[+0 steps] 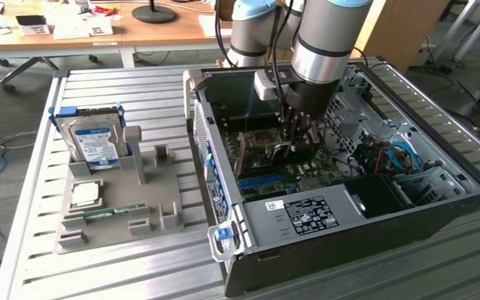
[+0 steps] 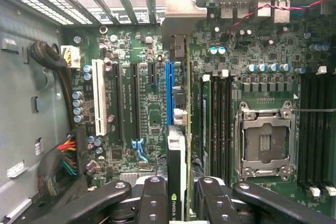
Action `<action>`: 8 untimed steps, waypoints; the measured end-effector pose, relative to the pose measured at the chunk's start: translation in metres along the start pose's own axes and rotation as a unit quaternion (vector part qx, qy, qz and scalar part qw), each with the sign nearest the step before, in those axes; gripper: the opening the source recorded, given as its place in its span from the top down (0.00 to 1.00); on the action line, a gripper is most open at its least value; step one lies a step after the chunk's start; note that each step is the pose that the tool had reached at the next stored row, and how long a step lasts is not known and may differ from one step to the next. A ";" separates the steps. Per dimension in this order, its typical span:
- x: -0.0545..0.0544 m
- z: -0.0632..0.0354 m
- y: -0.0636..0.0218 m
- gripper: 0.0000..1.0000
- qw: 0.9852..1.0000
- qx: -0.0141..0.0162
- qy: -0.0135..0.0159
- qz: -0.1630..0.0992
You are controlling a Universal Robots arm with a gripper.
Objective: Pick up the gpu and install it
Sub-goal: 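Insert the gpu into the slot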
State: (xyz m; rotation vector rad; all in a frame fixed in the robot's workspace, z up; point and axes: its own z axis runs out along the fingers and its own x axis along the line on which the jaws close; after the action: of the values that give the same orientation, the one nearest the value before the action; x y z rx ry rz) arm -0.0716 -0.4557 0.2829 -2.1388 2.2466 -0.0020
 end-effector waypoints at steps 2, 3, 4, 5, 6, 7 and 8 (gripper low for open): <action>0.000 0.0001 0.0000 0.73 1.000 0.000 0.000 0.000; 0.000 0.0001 0.0000 0.73 1.000 0.000 0.000 0.000; 0.000 0.0001 0.0002 0.73 1.000 0.000 0.000 0.000; 0.000 0.0003 0.0011 0.73 1.000 0.000 0.000 0.000; 0.000 0.0003 0.0026 0.73 1.000 0.000 0.000 0.000; 0.000 0.0002 0.0044 0.73 1.000 0.000 0.000 0.000; 0.000 0.0002 0.0060 0.73 1.000 0.000 0.000 0.000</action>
State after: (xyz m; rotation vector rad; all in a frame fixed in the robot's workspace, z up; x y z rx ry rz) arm -0.0776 -0.4556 0.2824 -2.1386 2.2464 -0.0018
